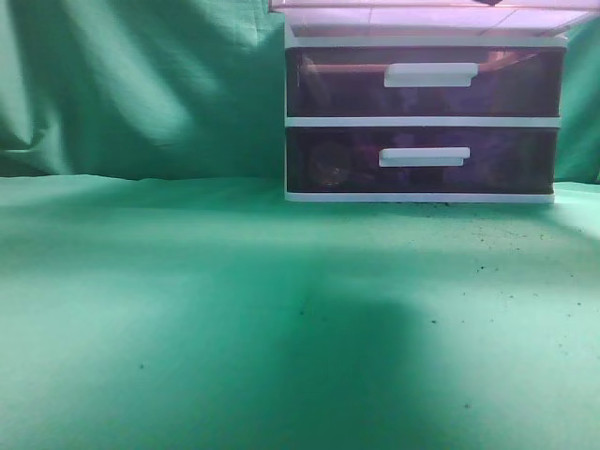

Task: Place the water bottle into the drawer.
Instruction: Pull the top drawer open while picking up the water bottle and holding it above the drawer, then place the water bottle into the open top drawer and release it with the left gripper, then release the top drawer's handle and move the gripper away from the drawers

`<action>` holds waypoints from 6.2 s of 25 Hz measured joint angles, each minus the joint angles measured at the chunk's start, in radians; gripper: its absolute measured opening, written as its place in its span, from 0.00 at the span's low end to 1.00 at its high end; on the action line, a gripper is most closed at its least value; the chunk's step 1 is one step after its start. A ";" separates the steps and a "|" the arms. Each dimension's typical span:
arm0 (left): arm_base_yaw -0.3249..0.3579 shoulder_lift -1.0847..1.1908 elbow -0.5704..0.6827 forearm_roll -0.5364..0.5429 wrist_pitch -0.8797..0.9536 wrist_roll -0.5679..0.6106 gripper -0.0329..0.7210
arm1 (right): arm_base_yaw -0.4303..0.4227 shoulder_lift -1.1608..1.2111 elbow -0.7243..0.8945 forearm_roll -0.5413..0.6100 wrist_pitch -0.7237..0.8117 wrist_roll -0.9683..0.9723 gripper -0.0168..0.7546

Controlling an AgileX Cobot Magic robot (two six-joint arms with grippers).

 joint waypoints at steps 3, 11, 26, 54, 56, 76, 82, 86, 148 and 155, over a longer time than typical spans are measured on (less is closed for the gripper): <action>0.000 0.000 0.000 0.000 0.000 0.000 0.43 | 0.043 -0.073 0.085 0.014 -0.002 -0.003 0.13; 0.000 0.000 0.000 -0.022 0.000 0.000 0.43 | 0.057 -0.150 0.141 0.079 0.025 -0.083 0.13; 0.000 0.001 -0.012 -0.171 -0.145 0.006 0.43 | 0.036 -0.165 0.141 0.153 0.114 -0.258 0.13; -0.278 0.690 -0.854 -0.240 -0.279 0.248 0.43 | 0.015 -0.167 0.141 0.329 0.144 -0.287 0.13; -0.278 0.723 -0.854 -0.209 -0.262 0.248 0.43 | 0.015 -0.167 0.141 0.329 0.144 -0.287 0.13; -0.293 0.778 -0.860 -0.046 -0.211 0.137 0.83 | 0.015 -0.167 0.141 0.336 0.187 -0.288 0.13; -0.318 0.782 -0.860 -0.046 -0.431 0.160 0.75 | 0.015 -0.167 0.141 0.337 0.191 -0.286 0.13; -0.320 0.825 -0.860 -0.046 -0.565 0.160 0.75 | 0.015 -0.167 0.141 0.337 0.191 -0.286 0.13; -0.439 0.246 -0.692 0.216 0.469 -0.125 0.13 | -0.065 0.329 -0.368 0.336 -0.003 -0.347 0.61; -0.439 0.231 -0.690 0.249 0.467 -0.126 0.13 | -0.046 0.321 -0.368 0.415 0.076 -0.264 0.76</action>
